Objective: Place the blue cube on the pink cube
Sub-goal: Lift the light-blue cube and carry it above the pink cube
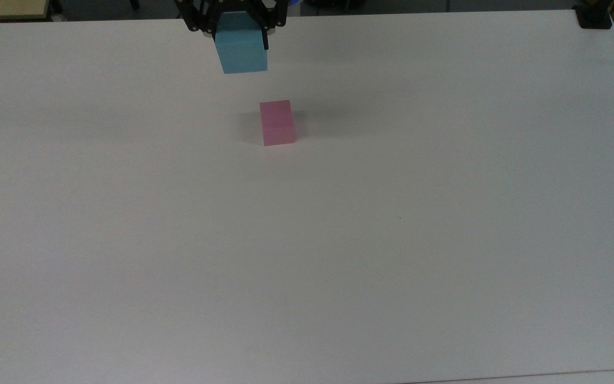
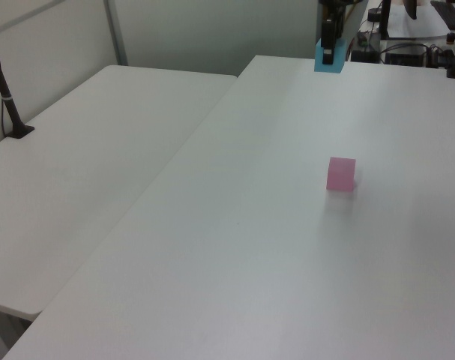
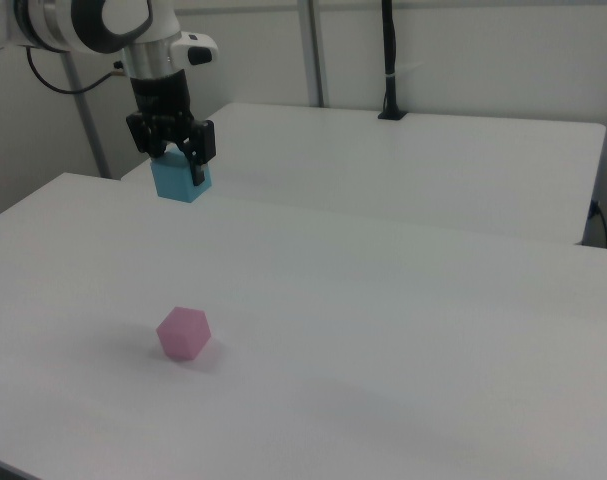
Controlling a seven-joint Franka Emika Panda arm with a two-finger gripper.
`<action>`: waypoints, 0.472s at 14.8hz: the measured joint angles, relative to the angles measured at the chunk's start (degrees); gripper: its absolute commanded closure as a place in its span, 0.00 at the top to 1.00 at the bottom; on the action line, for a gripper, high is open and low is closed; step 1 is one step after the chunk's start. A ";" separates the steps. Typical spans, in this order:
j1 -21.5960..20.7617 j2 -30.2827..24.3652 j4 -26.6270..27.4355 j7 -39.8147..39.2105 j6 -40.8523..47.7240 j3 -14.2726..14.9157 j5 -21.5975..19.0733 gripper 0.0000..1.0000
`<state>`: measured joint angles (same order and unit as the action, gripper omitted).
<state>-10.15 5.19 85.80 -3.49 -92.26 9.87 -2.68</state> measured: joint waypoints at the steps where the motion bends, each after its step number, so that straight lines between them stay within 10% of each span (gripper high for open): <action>1: 0.01 0.00 0.05 0.01 0.01 0.02 0.00 0.27; 7: -0.81 -4.44 5.70 0.02 0.05 0.02 0.00 0.27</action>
<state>-10.96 0.75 91.50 -3.46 -92.21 9.89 -2.68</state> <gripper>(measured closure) 0.361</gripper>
